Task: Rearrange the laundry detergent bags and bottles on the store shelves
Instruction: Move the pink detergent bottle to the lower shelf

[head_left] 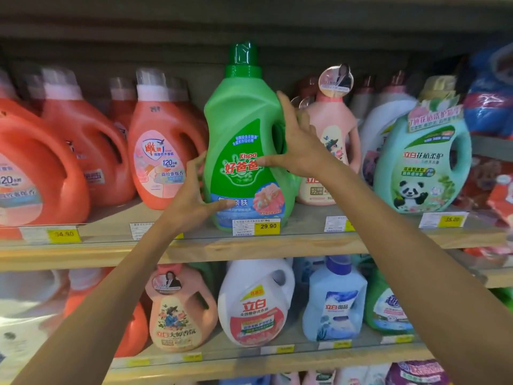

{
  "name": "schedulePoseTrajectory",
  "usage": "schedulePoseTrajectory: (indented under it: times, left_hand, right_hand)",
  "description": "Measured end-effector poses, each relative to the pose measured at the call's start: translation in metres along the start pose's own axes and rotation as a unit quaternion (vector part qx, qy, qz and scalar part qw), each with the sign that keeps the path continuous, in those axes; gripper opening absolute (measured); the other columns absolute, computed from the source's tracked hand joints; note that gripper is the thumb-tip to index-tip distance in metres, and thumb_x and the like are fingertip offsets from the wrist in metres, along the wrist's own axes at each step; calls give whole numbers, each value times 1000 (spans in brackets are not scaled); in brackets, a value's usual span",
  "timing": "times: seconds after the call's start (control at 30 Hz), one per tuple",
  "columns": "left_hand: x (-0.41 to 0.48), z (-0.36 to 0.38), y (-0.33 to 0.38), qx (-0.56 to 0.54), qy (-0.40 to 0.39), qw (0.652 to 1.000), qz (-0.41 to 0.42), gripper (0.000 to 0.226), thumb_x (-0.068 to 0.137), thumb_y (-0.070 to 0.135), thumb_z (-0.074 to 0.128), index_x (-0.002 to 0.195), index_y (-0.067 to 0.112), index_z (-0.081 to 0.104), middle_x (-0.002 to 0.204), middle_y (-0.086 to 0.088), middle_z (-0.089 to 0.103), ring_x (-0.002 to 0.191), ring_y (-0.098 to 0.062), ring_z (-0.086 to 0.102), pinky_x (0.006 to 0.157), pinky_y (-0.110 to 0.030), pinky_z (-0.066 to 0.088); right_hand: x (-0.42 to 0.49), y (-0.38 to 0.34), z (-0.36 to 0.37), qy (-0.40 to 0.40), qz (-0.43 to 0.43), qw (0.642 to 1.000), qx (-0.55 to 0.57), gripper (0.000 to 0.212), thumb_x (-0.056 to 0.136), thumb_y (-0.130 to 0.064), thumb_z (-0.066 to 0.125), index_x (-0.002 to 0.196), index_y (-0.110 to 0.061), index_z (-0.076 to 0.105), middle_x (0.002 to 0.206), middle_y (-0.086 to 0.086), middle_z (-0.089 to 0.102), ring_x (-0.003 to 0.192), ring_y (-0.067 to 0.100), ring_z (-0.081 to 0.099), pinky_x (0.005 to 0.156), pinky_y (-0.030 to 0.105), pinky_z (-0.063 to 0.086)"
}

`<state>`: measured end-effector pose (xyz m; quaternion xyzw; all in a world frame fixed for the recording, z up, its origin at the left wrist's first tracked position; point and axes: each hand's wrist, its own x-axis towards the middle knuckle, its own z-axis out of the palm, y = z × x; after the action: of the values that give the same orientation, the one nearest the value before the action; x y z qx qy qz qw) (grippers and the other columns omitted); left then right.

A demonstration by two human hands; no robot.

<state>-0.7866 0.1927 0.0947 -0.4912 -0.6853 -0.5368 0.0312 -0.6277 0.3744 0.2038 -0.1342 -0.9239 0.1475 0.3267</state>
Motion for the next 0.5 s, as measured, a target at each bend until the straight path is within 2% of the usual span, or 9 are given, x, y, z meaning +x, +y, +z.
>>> schedulePoseTrajectory:
  times: [0.07,0.13,0.2,0.27,0.33,0.4,0.5]
  left_hand:
    - [-1,0,1,-2,-4,1000,-12,112,70,15,90,153,21,15,145,0,46,130,-13,54,106,-33,51]
    - [-3,-2,3,2,-3,1000,-15,117,66,32,93,153,25,15,149,1,44,135,-13,51,111,-42,47]
    - [-4,-4,3,-1,0,1000,-15,120,60,53,91,152,30,17,152,2,41,139,-13,47,114,-46,42]
    - [-3,-5,2,4,-9,1000,-12,121,57,63,87,151,33,16,154,4,39,141,-12,45,116,-46,40]
    - [-4,-6,4,23,-19,1000,-11,122,61,66,85,153,31,11,157,2,37,142,-14,43,116,-47,39]
    - [-10,-8,6,53,-26,998,-12,115,71,57,80,155,24,9,156,-1,39,140,-18,45,115,-49,40]
    - [-25,-16,9,89,-42,995,-13,101,77,52,71,156,23,15,154,-1,42,136,-21,49,112,-49,43]
  right_hand:
    - [0,1,1,-1,6,1000,-3,133,65,-50,86,156,-35,-10,154,22,17,142,41,25,117,50,25]
    - [1,-1,2,-2,11,1000,-8,134,65,-51,86,156,-35,-11,155,22,16,143,41,24,118,50,24]
    - [0,-3,2,0,12,1000,-16,134,65,-52,86,156,-33,-11,156,23,16,143,42,25,118,52,25]
    - [-4,-6,2,8,14,1000,-21,133,67,-52,85,156,-30,-11,156,23,16,144,41,26,118,52,25]
    - [-9,-8,1,9,15,999,-27,131,70,-49,84,156,-28,-11,156,23,17,143,41,26,117,52,26]
    - [-18,-10,0,6,17,999,-51,126,73,-42,83,156,-28,-11,155,23,19,141,44,30,114,53,31]
    - [-41,-18,0,22,1,988,-151,104,81,-37,77,157,-20,8,155,23,21,137,46,33,108,54,38]
